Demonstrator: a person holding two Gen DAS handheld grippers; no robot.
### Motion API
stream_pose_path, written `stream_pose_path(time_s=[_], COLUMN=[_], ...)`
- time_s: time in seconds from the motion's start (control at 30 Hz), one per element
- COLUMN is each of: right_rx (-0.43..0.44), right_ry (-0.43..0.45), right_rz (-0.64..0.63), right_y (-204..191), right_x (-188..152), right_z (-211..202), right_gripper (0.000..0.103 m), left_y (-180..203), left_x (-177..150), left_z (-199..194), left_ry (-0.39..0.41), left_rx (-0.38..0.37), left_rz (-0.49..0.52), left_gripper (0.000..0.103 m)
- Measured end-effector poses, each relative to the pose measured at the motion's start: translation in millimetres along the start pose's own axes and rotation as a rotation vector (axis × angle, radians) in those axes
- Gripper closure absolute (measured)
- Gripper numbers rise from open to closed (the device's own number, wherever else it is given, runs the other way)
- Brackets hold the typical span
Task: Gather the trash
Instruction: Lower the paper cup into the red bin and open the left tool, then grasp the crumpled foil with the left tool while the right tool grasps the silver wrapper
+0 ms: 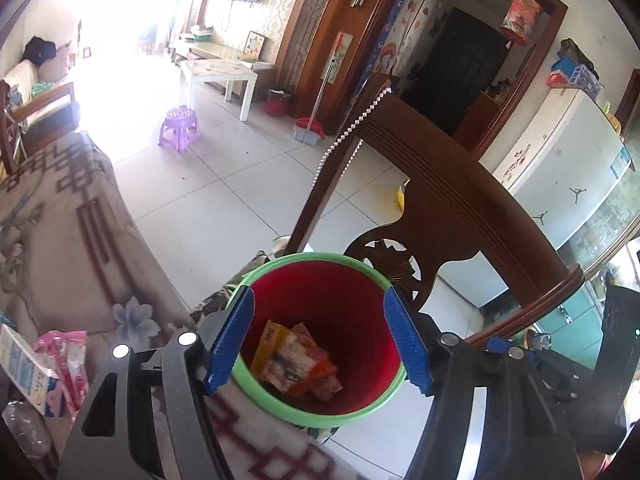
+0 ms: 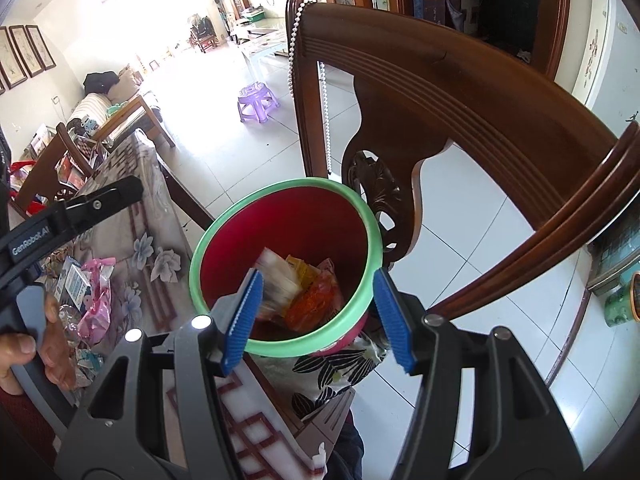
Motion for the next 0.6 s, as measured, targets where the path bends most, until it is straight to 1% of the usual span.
stream_pose_path(time_s=[0.17, 0.4, 0.6], right_rx=[0.015, 0.070, 0.118], right_ry=[0.001, 0.001, -0.010], right_rz=[-0.028, -0.096, -0.164], right_y=[-16.7, -70.9, -118.5], right_x=[-5.8, -21.6, -40.4], right_z=[-4.2, -11.8, -19.3], right_gripper=[0.047, 0.047, 0.046], left_y=[-16.3, -58.3, -99.8], left_x=[-8.0, -27.8, -58.1], left_z=[-41.3, -96.4, -138.6], left_ry=[0.049, 0.095, 0.117], left_rx=[0.024, 0.077, 0.131], left_rz=[-0.022, -0.110, -0.201], left_gripper=[0.040, 0.040, 0.040])
Point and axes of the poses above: each gripper's, at about its wrist camera, not at the fingertips, and z roughly the way its jaws point, y to its right, x to its top, the point moved 2 cm from there along z, roughly the way its jaws point, and after that the axes turned 3 degrees about y, right-handed, at the moved point
